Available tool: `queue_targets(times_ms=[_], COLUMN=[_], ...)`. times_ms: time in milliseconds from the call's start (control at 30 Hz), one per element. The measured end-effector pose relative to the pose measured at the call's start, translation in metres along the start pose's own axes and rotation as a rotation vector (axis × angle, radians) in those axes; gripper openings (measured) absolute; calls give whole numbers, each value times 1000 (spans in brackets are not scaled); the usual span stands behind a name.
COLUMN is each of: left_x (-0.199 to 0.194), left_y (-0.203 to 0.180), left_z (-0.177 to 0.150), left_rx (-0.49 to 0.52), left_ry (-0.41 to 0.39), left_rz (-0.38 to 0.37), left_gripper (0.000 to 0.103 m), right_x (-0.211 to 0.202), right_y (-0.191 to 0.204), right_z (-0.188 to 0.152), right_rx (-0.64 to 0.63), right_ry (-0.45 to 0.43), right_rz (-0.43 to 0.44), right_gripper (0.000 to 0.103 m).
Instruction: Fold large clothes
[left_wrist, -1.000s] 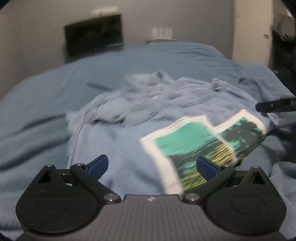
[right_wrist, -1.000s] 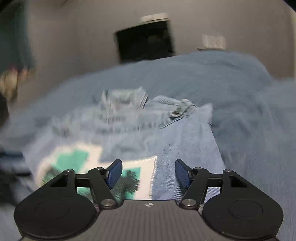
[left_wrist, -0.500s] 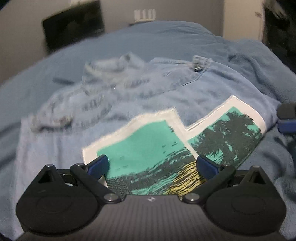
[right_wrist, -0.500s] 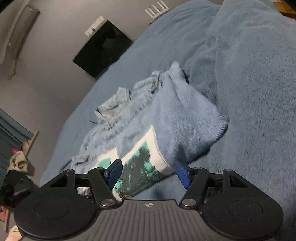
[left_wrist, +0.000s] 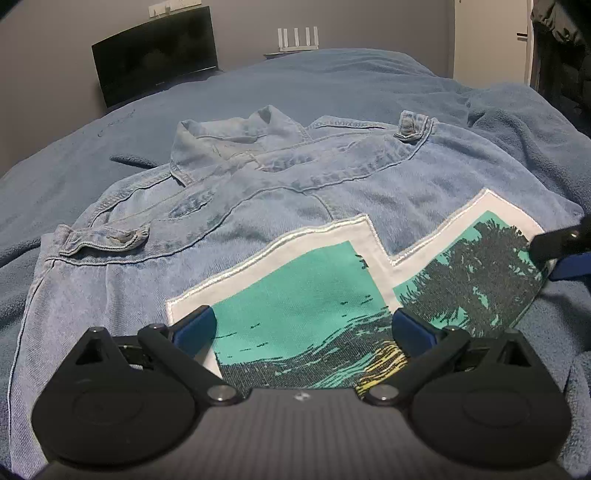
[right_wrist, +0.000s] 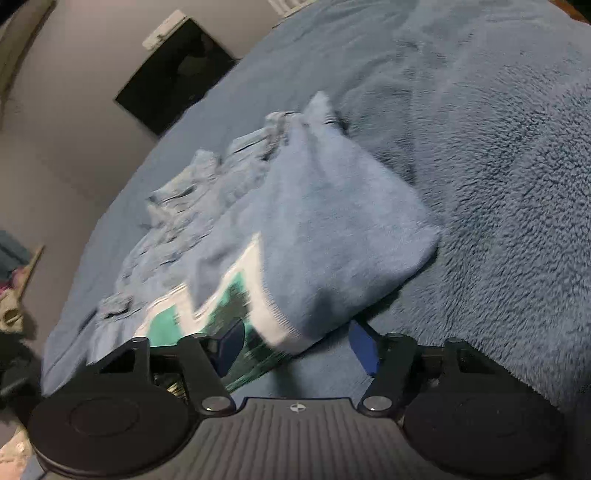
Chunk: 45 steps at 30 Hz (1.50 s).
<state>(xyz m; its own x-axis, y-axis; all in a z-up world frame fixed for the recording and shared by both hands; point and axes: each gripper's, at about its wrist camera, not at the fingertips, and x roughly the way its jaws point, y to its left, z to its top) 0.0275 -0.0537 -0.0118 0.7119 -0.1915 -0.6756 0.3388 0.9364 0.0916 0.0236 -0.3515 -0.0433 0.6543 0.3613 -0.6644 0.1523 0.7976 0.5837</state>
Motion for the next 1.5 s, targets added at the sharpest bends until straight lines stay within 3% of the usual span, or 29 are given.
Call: queue_targets(times_ms=[133, 333, 400, 467, 600, 667, 833, 1000, 1200, 1300, 1500], left_x=[-3, -6, -9, -18, -25, -14, 23, 47, 68, 84, 79], left_y=[1, 2, 2, 4, 3, 5, 20, 29, 28, 39, 36], left_z=[0, -1, 0, -1, 7, 16, 33, 42, 63, 70, 68], left_rx=[-16, -26, -31, -46, -18, -11, -109, -193, -194, -251, -229], left_ry=[-9, -19, -29, -73, -157, -130, -53, -58, -45, -3, -5], left_rz=[-13, -18, -16, -4, 55, 102, 104, 132, 218, 217, 218], left_gripper=[103, 103, 103, 103, 103, 103, 103, 103, 103, 103, 103], right_x=[13, 33, 29, 19, 7, 15, 35, 48, 59, 62, 65], right_y=[-3, -8, -7, -3, 13, 13, -1, -2, 0, 1, 1], right_z=[3, 13, 13, 12, 13, 18, 31, 33, 36, 35, 37], right_rx=[40, 108, 121, 107, 3, 22, 168, 149, 131, 119, 91], right_ry=[-30, -62, -99, -151, -241, -242, -245, -240, -238, -238, -234], right_rz=[30, 62, 70, 89, 100, 83, 81, 83, 67, 65, 67], right_gripper=[73, 79, 75, 65, 62, 63, 64, 69, 71, 72, 73])
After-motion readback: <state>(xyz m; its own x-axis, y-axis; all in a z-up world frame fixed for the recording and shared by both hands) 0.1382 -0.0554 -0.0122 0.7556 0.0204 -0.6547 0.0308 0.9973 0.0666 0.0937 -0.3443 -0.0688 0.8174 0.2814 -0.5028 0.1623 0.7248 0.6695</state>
